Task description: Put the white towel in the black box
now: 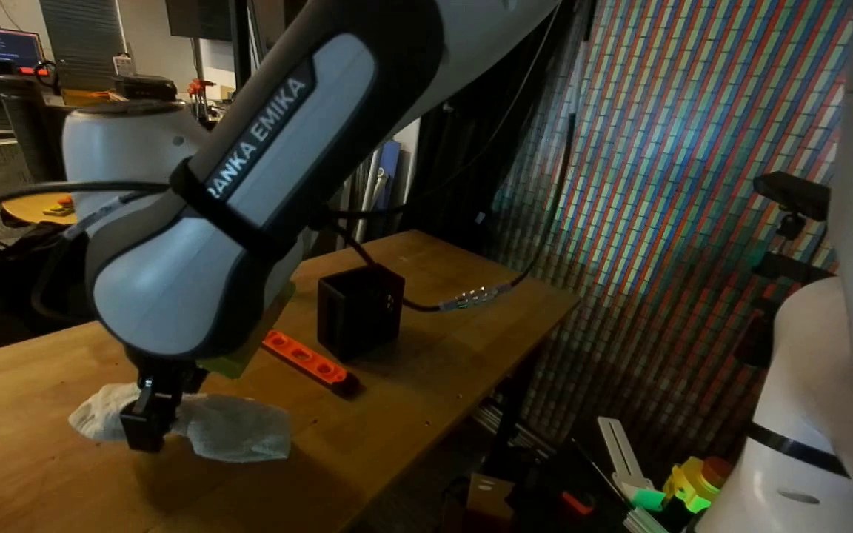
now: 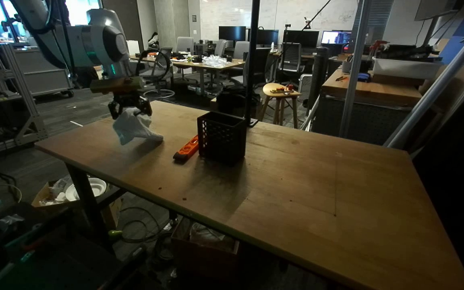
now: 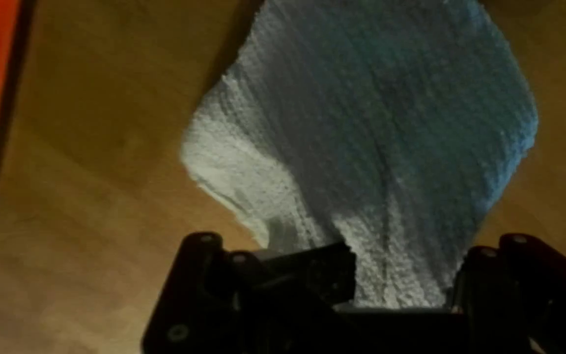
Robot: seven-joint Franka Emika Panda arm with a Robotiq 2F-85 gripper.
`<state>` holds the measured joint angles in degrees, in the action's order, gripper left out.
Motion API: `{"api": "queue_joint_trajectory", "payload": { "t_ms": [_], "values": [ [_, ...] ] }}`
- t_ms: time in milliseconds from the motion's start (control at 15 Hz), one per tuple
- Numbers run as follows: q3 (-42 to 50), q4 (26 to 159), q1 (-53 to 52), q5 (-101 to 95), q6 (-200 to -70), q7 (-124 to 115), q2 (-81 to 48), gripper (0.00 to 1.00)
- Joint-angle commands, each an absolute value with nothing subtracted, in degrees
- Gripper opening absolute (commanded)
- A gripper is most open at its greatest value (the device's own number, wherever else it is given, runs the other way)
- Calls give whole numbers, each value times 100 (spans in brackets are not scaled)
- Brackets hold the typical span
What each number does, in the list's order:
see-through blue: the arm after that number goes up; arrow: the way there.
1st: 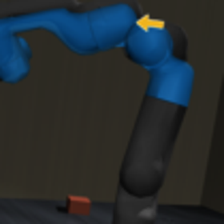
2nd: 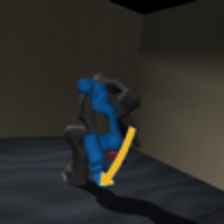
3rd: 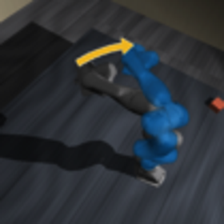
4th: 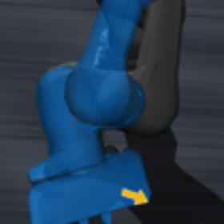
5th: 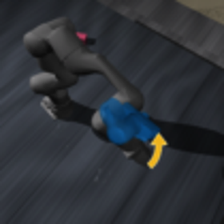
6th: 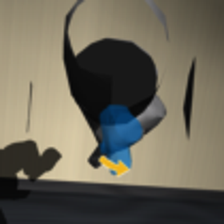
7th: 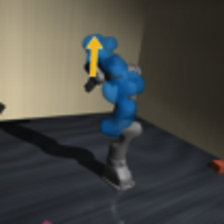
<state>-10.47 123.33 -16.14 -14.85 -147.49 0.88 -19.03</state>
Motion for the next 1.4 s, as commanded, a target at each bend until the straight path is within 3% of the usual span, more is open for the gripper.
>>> {"api": "queue_joint_trajectory", "payload": {
  "t_ms": [0,600,1333],
  "values": [
    [-722,12692,-1717,-1980,-14567,-569,-1060,2],
    [-364,12489,-1327,-2704,-13606,-2491,-469,1],
    [-133,11828,-593,-3253,-12742,-2637,-332,2]
  ]
}}
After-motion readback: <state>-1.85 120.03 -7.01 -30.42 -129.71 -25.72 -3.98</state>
